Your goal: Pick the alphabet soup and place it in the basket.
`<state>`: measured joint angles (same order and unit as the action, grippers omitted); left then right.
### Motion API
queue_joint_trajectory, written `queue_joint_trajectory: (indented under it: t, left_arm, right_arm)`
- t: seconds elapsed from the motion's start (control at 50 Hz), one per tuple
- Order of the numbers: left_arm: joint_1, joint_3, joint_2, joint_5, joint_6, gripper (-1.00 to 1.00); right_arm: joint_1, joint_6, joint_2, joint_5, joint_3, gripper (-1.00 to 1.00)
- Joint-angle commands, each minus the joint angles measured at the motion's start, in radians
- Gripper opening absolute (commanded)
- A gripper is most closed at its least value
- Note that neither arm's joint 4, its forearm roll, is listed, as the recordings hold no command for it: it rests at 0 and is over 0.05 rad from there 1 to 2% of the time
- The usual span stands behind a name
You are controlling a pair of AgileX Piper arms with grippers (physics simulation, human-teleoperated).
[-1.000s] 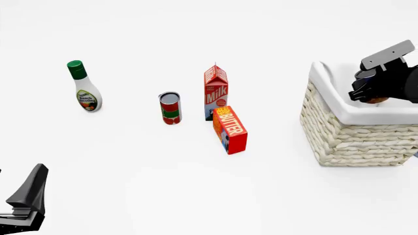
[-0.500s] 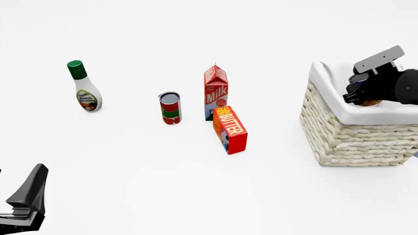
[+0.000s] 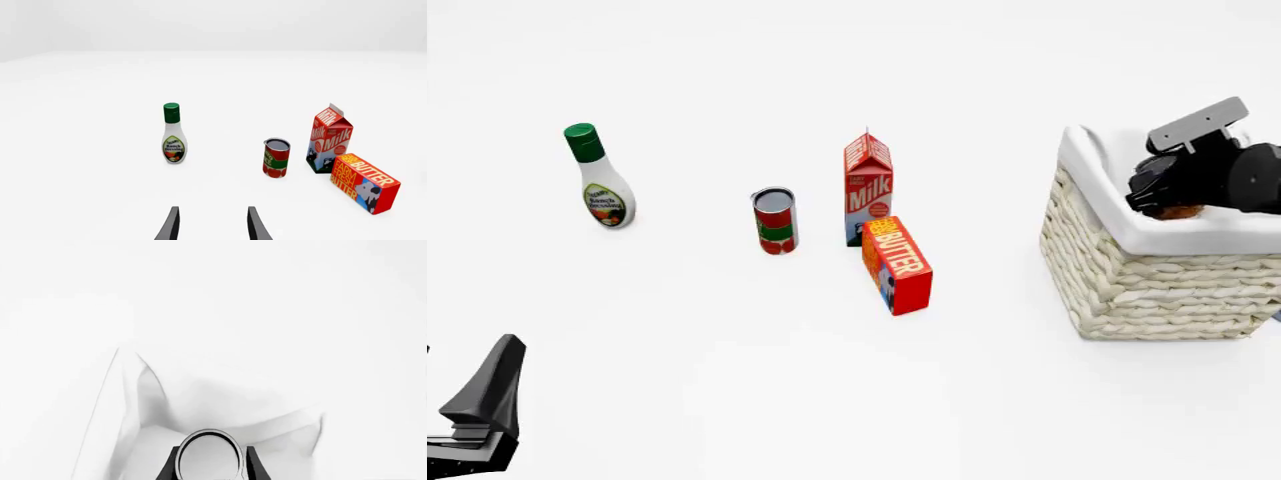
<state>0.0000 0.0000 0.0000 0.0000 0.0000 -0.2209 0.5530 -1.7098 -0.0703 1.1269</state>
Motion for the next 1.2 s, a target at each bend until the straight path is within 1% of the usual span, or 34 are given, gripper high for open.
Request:
queue_joint_trajectory:
  t: [0.02, 0.46, 0.86, 0.94, 1.02, 1.04, 1.06, 1.08, 1.16, 1.18, 1.2]
  left_arm:
    - [0.0, 0.0, 0.0, 0.0, 0.0, 1.0]
    - [0.0, 0.0, 0.0, 0.0, 0.0, 1.0]
    - [0.0, 0.0, 0.0, 0.0, 0.0, 1.0]
    - [0.0, 0.0, 0.0, 0.0, 0.0, 1.0]
    - [0.0, 0.0, 0.0, 0.0, 0.0, 1.0]
    - [0.0, 0.0, 0.0, 0.0, 0.0, 1.0]
    - [0.0, 0.0, 0.0, 0.0, 0.0, 1.0]
    - [0.0, 0.0, 0.0, 0.0, 0.0, 1.0]
    - [0.0, 0.0, 0.0, 0.0, 0.0, 1.0]
    - [0.0, 0.0, 0.0, 0.0, 0.0, 1.0]
    - [0.0, 0.0, 0.0, 0.0, 0.0, 1.0]
  right_arm:
    - [-0.011, -0.017, -0.004, 0.005, 0.016, 1.0]
    - [-0.007, -0.022, 0.015, 0.003, 0.013, 1.0]
    - [0.005, -0.048, 0.128, -0.031, 0.009, 1.0]
    - [0.013, -0.073, 0.187, -0.04, 0.006, 1.0]
    - [0.014, -0.086, 0.234, -0.042, 0.002, 1.0]
    - [0.017, -0.107, 0.27, -0.052, 0.007, 1.0]
    - [0.017, -0.107, 0.27, -0.052, 0.007, 1.0]
    - [0.026, -0.127, 0.316, -0.059, 0.004, 1.0]
    - [0.039, -0.162, 0.411, -0.067, -0.007, 1.0]
    - [0.039, -0.162, 0.411, -0.067, -0.008, 1.0]
    - [0.043, -0.18, 0.461, -0.075, -0.015, 1.0]
